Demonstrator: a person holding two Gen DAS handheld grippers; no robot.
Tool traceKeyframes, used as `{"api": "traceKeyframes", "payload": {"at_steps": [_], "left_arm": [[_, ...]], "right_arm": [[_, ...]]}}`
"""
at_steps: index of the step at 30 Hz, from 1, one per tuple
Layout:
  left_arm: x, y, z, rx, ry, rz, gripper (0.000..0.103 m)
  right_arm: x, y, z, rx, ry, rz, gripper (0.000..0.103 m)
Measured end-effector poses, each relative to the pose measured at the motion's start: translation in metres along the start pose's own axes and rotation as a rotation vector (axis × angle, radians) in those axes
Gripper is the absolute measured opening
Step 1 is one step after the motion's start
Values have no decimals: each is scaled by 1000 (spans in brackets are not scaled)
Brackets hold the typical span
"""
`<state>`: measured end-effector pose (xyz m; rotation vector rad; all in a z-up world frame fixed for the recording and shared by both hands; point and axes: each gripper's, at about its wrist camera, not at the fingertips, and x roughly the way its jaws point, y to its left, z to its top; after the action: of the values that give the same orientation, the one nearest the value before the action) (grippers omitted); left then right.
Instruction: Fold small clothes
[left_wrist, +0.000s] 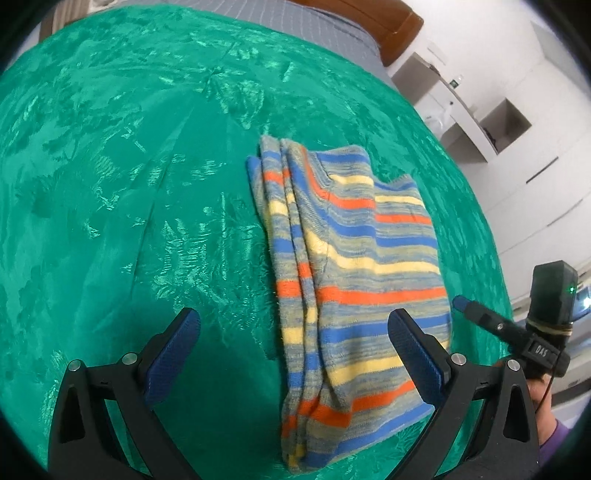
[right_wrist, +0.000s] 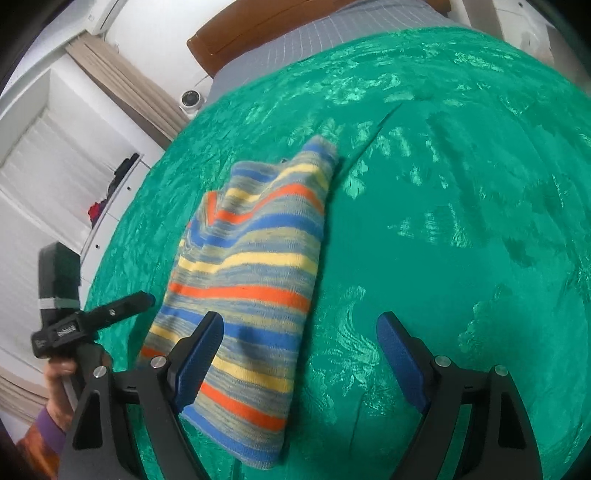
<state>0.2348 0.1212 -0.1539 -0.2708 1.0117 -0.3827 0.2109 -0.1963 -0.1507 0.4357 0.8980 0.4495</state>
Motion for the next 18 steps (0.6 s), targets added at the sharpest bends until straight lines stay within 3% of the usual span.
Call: {"api": "traceKeyframes", "payload": {"at_steps": [5, 11, 12, 13, 14, 15, 16, 18], "left_arm": [[15, 8, 2, -37, 49, -21, 102], [29, -16, 3, 41, 63, 14, 100], [31, -19, 3, 54, 66, 27, 82], [34, -24, 2, 78, 76, 55, 39], [38, -29, 0, 104, 88, 78, 27], [37, -33, -2, 109, 84, 85, 19], [32, -38, -4, 117, 61, 110, 16], [19, -47, -6, 139, 20, 128, 15]], "right_arm": [[8, 3, 14, 50, -2, 60, 84], [56, 25, 20, 8, 77, 53, 81], [64, 28, 21, -7, 74, 9, 70], [68, 31, 22, -21, 81, -30, 56], [71, 39, 21, -58, 85, -88, 48], [70, 49, 20, -112, 78, -135, 35], [67, 62, 18, -177, 65, -185, 29], [60, 92, 10, -305, 24, -275, 27]]}}
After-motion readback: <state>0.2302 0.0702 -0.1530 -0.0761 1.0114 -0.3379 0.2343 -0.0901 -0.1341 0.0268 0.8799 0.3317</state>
